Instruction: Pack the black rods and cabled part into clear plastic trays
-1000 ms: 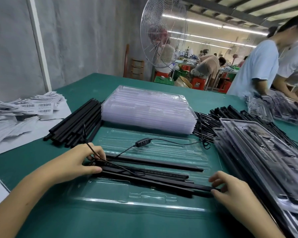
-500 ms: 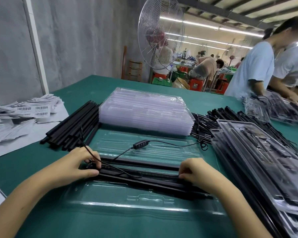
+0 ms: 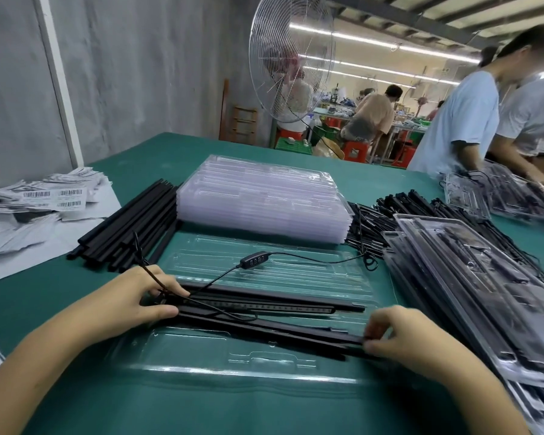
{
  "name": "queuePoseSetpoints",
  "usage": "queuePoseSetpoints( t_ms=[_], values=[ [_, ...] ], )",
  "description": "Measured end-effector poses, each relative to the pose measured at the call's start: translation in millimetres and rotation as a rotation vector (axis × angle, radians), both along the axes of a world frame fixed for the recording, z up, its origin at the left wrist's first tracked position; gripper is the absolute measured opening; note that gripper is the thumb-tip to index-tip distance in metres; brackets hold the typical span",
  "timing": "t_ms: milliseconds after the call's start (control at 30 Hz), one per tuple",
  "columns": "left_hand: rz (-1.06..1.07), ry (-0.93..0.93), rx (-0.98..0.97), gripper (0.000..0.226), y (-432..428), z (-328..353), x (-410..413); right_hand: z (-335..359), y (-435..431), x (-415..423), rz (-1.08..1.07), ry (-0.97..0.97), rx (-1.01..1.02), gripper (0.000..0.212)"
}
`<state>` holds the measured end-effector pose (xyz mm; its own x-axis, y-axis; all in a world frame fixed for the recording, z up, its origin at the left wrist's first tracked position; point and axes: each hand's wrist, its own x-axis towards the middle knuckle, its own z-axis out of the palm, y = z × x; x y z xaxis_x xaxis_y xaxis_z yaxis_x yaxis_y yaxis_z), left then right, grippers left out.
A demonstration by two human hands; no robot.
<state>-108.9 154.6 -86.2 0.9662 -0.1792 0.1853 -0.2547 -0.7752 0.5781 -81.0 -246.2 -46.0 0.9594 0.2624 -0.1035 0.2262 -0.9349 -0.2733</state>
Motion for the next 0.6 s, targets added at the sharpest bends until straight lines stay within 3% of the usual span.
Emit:
queuePoseSetpoints(
  t_ms=[200,300,600],
  values=[
    [-0.011,0.023,-0.016,0.042,2,-2,1,4,-5,-9,-0.024,-0.074,0.02,0.021],
    [-0.011,0.023,-0.014,0.034,3,-4,2,2,-2,0,-0.086,-0.161,0.054,0.023],
    [0.023,0.033,0.008,0.025,2,-4,1,-12,2,3,-0.133,-0.143,-0.044,0.024]
  ],
)
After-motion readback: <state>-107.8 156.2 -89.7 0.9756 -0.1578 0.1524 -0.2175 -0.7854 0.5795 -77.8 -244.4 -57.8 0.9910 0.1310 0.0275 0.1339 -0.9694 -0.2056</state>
